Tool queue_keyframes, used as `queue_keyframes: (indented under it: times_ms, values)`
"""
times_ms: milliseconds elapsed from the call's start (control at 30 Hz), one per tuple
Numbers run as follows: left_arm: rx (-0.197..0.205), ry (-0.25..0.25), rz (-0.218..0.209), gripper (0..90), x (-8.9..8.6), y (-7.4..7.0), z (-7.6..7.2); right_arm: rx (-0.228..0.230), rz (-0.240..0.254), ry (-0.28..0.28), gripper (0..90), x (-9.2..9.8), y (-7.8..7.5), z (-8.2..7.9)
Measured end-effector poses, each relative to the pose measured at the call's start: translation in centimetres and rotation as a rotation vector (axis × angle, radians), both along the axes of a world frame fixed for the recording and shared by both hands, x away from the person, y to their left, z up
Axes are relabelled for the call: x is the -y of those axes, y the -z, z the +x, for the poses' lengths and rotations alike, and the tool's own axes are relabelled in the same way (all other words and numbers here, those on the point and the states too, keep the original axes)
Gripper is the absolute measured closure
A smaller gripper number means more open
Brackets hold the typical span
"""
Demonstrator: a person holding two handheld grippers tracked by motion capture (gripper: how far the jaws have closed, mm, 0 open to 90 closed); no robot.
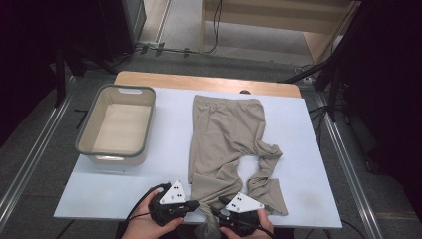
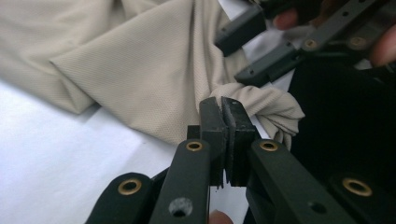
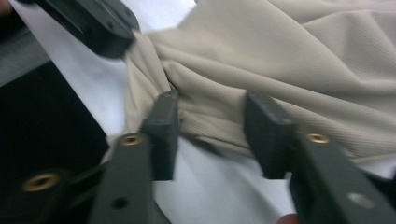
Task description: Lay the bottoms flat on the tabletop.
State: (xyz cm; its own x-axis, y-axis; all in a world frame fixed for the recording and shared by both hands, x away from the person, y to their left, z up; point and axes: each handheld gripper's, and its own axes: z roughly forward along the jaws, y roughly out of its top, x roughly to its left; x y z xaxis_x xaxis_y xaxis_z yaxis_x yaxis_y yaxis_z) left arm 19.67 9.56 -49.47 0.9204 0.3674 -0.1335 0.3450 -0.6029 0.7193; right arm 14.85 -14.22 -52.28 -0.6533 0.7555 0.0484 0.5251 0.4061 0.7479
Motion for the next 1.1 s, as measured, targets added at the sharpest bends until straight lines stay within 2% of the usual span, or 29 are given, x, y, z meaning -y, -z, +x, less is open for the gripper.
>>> queue_keyframes:
  times_ms: [33, 133, 200, 233, 300, 400, 467, 533, 633, 700, 733, 767, 800, 867, 900, 1033, 1067, 1100]
  values:
    - [-0.003, 0.003, 0.008, 88.4, -0.1, 0.1, 0.1, 0.013, -0.027, -0.005, 65.9, 0.0, 0.0, -0.1]
    - [-0.014, 0.002, -0.005, 88.5, -0.3, 0.1, 0.2, -0.006, -0.048, -0.007, 87.2, 0.3, -0.2, -0.2]
    - [-0.017, 0.004, -0.025, 88.5, -0.5, -0.2, 0.3, -0.038, -0.029, -0.014, 88.4, 0.7, -0.4, 0.1]
    - [-0.016, 0.004, -0.032, 88.5, -0.6, -0.3, 0.3, -0.045, -0.038, -0.007, 88.6, 1.0, -0.6, 0.3]
    - [-0.009, 0.002, -0.04, 88.5, -0.9, -0.5, 0.3, -0.03, -0.06, 0.018, 88.8, 1.9, -1.0, 0.5]
    - [-0.009, 0.001, -0.043, 88.7, -1.2, -0.6, 0.5, -0.013, -0.04, 0.069, 88.9, 4.2, -1.7, 0.8]
    - [-0.007, -0.004, -0.039, 89.3, -1.4, -0.6, 0.6, 0.0, -0.025, 0.11, 88.9, 5.7, -2.4, 0.9]
    - [0.011, -0.02, -0.018, 89.3, -1.5, -0.5, 0.8, 0.017, -0.02, 0.141, 88.9, 7.0, -2.9, 1.1]
    - [0.026, -0.031, 0.004, 89.3, -1.4, -0.1, 1.0, 0.0, 0.025, 0.154, 88.9, 8.2, -2.9, 1.3]
    - [0.034, -0.046, -0.027, 89.0, -1.1, 0.0, 1.1, -0.008, 0.045, 0.144, 88.8, 7.9, -2.6, 1.4]
    - [0.029, -0.05, -0.056, 88.6, -1.0, -0.1, 1.0, -0.005, 0.044, 0.127, 88.8, 7.5, -2.5, 1.4]
    - [0.02, -0.041, -0.094, 87.5, -0.8, -0.3, 0.8, -0.002, 0.041, 0.116, 88.7, 7.1, -2.5, 1.4]
    - [0.027, -0.028, -0.115, 83.6, -0.5, -0.6, 0.4, 0.005, 0.038, 0.113, 88.7, 6.7, -2.5, 1.4]
    - [0.043, -0.007, -0.148, 71.7, 0.5, -1.1, -0.4, 0.009, 0.049, 0.105, 88.7, 6.3, -2.7, 1.4]
    - [0.043, 0.012, -0.16, 69.8, 1.0, -1.4, -0.8, 0.011, 0.05, 0.103, 88.7, 6.1, -2.7, 1.4]
    - [0.041, 0.048, -0.169, 60.1, 3.6, -1.5, -2.4, 0.015, 0.063, 0.102, 88.7, 5.9, -2.9, 1.4]
    - [0.037, 0.048, -0.156, 57.4, 4.3, -1.3, -2.7, 0.015, 0.065, 0.104, 88.7, 5.9, -2.9, 1.4]
    - [0.043, 0.036, -0.12, 53.9, 5.1, -1.0, -2.9, 0.015, 0.069, 0.105, 88.6, 5.8, -3.0, 1.4]
